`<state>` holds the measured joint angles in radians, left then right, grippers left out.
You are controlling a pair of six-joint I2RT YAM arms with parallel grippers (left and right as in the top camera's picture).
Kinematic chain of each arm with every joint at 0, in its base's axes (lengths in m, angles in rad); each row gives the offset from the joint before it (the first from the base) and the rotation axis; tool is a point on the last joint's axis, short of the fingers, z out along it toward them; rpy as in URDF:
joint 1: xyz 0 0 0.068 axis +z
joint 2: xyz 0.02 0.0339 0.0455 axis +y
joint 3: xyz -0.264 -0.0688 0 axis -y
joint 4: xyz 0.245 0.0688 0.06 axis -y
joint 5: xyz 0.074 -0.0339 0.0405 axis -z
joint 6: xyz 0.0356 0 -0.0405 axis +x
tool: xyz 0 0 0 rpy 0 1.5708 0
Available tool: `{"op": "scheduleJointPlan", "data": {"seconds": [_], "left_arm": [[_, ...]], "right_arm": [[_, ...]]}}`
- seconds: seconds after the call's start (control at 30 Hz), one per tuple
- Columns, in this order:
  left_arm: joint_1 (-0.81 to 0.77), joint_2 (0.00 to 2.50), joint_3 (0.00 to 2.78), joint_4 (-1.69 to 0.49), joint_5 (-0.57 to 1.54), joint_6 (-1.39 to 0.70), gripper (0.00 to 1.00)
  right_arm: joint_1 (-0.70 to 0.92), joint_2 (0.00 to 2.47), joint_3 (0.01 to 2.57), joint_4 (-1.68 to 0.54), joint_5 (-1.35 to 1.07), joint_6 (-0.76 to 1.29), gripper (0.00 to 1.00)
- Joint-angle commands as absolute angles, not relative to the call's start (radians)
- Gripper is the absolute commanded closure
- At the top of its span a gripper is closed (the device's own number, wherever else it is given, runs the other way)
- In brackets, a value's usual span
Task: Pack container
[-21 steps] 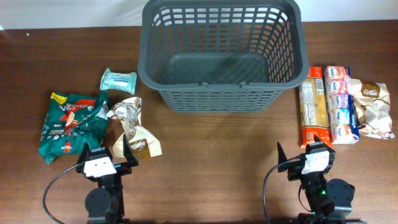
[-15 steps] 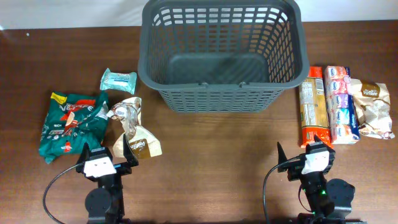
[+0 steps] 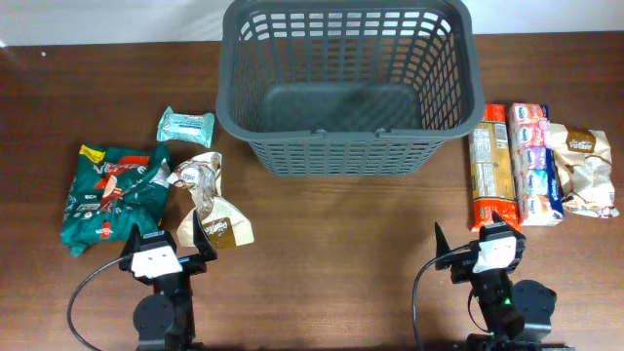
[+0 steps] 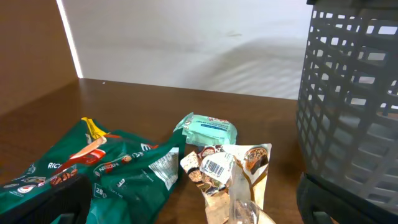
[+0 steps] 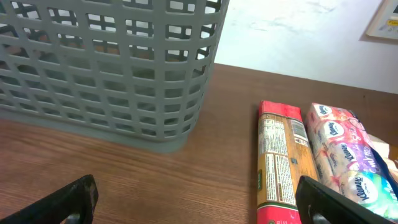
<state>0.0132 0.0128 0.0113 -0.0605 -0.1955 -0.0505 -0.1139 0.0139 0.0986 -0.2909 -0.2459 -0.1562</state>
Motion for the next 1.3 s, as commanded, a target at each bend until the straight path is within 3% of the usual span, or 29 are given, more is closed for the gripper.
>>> {"op": "scheduleJointPlan", "data": {"seconds": [0.0, 0.73, 0.97, 1.03, 1.27], "left_arm": [[0.010, 0.008, 0.009, -0.065, -0.199, -0.060, 0.01], [0.010, 0.008, 0.009, -0.062, -0.199, -0.060, 0.01], [0.009, 0.017, 0.014, -0.087, 0.060, -0.062, 0.01], [0.009, 0.036, 0.069, -0.209, 0.141, -0.065, 0.01], [0.009, 0.105, 0.355, -0.610, 0.080, -0.079, 0.01]], "right_arm": [[-0.104, 0.003, 0.092, -0.294, -0.252, -0.148, 0.01], [-0.104, 0.003, 0.092, -0.294, -0.252, -0.148, 0.01], [-0.104, 0.003, 0.092, -0.290, -0.252, -0.148, 0.01], [-0.104, 0.004, 0.092, -0.291, -0.251, -0.148, 0.01], [-0.104, 0.003, 0.125, -0.299, -0.367, -0.110, 0.01]]}}
